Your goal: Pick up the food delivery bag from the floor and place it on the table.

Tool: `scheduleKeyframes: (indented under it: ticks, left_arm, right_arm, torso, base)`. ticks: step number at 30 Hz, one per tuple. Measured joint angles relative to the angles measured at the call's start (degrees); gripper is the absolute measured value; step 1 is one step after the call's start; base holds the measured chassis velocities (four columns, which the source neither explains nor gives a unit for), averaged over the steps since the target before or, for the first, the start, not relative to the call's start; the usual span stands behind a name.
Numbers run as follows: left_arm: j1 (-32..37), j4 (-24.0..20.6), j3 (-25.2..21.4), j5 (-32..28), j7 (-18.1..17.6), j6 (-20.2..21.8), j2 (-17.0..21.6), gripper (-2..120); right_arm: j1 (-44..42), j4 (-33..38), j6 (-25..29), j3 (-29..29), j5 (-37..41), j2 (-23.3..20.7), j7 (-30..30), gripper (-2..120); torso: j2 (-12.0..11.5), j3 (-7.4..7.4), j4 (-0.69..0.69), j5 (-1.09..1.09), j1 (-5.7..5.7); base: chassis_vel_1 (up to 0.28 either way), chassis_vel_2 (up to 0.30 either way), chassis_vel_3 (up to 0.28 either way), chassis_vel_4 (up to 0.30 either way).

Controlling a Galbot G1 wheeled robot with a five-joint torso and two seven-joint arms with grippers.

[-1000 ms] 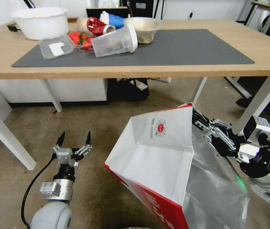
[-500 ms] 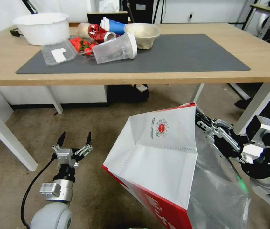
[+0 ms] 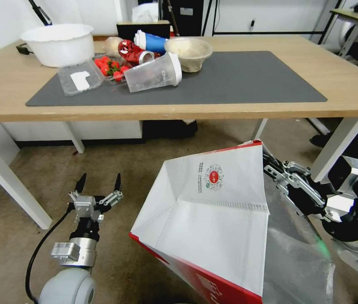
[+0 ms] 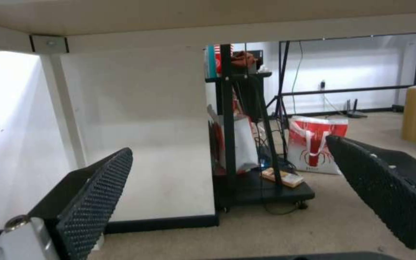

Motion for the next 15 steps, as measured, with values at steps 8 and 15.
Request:
scheduleKeyframes:
  ticks: [8, 15]
  left_arm:
    - [0.1, 0.0, 0.0, 0.0, 0.0, 0.0, 0.0, 100]
    - [0.4, -0.4, -0.1, 0.0, 0.0, 0.1, 0.0, 100]
  right_arm:
    - [0.2, -0.3, -0.1, 0.0, 0.0, 0.1, -0.8, 0]
    - [0.2, -0.3, -0.2, 0.0, 0.0, 0.3, -1.3, 0]
  torso:
    - [1.6, 1.22, 0.0, 0.0, 0.42]
    - [3.3, 2.31, 0.0, 0.0, 0.98]
  base:
    - [0.0, 0.0, 0.0, 0.0]
    - [0.0, 0.0, 0.0, 0.0]
